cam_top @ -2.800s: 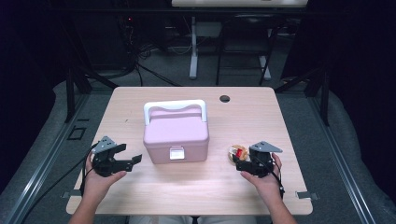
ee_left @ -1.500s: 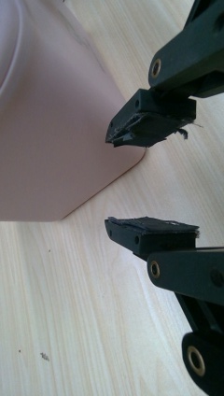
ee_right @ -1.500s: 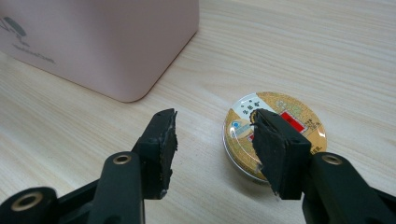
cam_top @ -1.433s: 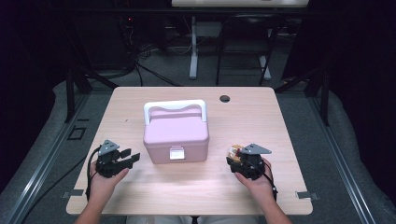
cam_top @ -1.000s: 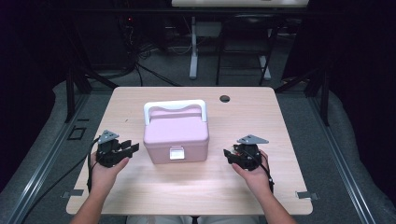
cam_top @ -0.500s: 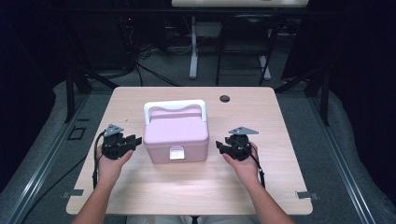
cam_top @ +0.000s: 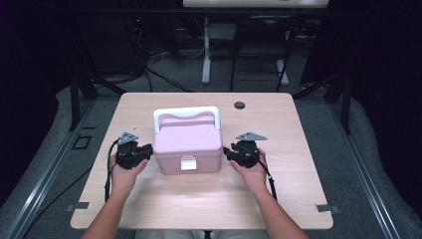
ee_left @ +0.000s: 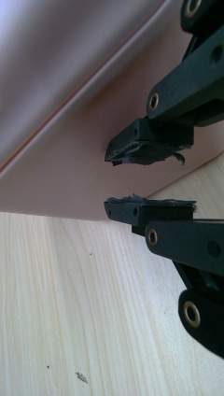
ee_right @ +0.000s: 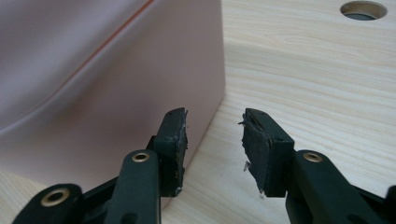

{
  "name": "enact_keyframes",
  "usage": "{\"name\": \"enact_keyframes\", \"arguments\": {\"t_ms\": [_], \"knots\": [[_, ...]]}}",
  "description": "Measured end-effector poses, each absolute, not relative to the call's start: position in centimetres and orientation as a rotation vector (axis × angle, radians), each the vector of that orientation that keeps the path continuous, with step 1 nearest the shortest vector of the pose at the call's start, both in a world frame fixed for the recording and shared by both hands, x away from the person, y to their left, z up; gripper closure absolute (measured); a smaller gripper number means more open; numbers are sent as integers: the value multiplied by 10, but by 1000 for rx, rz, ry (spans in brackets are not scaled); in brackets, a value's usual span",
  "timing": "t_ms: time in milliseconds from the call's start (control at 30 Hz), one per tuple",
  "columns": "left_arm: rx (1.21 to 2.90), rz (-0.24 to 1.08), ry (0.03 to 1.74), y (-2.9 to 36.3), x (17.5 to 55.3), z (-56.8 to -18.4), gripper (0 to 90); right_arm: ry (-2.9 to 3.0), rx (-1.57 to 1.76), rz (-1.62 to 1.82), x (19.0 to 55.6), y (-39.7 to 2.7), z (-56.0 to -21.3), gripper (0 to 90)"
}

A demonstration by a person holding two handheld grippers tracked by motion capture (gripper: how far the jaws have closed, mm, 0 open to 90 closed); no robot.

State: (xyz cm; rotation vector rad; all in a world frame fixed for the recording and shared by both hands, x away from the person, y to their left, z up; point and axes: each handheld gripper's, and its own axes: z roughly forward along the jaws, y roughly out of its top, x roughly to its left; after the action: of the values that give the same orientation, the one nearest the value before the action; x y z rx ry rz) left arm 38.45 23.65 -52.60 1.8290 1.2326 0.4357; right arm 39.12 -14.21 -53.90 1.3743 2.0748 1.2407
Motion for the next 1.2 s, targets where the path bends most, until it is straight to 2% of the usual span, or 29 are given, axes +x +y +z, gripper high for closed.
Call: {"name": "enact_keyframes", "arguments": {"t_ms": [167, 400, 933, 1200], "knots": [[1824, 431, 1230, 237, 384, -525, 710, 2085, 1371, 1237, 391, -137, -541, 607], [1833, 434, 1220, 235, 381, -524, 760, 2080, 1362, 1238, 387, -133, -541, 724], [1839, 461, 1192, 228, 374, -523, 877, 2074, 1351, 1221, 380, -124, -540, 889], [1841, 488, 1209, 223, 370, -522, 900, 2065, 1349, 1218, 377, -122, -540, 900]]}}
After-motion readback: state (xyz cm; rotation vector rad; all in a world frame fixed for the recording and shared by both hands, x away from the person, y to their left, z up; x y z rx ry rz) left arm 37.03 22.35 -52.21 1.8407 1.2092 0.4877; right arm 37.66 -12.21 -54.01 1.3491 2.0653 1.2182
